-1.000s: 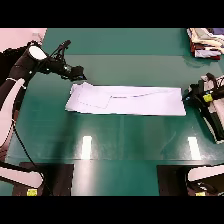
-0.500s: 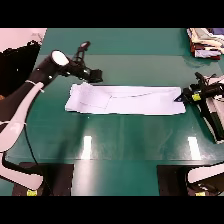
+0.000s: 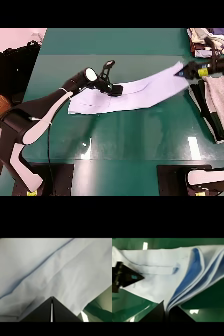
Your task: Fold the shirts.
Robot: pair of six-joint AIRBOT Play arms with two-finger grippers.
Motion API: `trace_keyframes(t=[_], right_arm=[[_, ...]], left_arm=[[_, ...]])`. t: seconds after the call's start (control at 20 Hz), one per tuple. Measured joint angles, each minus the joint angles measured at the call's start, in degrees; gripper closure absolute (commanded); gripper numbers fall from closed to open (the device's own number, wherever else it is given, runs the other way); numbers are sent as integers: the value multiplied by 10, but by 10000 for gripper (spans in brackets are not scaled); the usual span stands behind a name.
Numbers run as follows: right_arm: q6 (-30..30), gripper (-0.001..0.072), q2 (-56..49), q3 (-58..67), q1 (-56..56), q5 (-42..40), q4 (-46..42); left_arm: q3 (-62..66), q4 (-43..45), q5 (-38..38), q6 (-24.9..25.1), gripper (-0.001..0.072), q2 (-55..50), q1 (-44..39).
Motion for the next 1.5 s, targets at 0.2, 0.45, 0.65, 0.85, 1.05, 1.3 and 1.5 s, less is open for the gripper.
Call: trace_keyframes(t=[0.2, 0.45, 0.65, 0.85, 1.05, 1.3, 1.5], right_arm=[[30, 699, 17, 81, 74, 1, 15], [50, 699, 22, 138, 164, -24, 21], [50, 699, 15, 151, 215, -38, 21], [33, 699, -8, 154, 265, -46, 21], [13, 698, -48, 155, 340, -90, 21], [-17, 385, -125, 167, 455, -201, 32], [-63, 164, -187, 222, 513, -224, 31]], left_arm=[[6, -21, 11, 0, 685, -20, -17], [10, -30, 20, 0, 685, -29, -28], [17, -30, 14, 0, 685, -30, -22], [62, -6, -66, 5, 685, -21, 36], [94, 38, -124, 7, 685, 39, 134], [104, 87, -152, 9, 685, 141, 263], [106, 100, -174, 9, 685, 187, 329]])
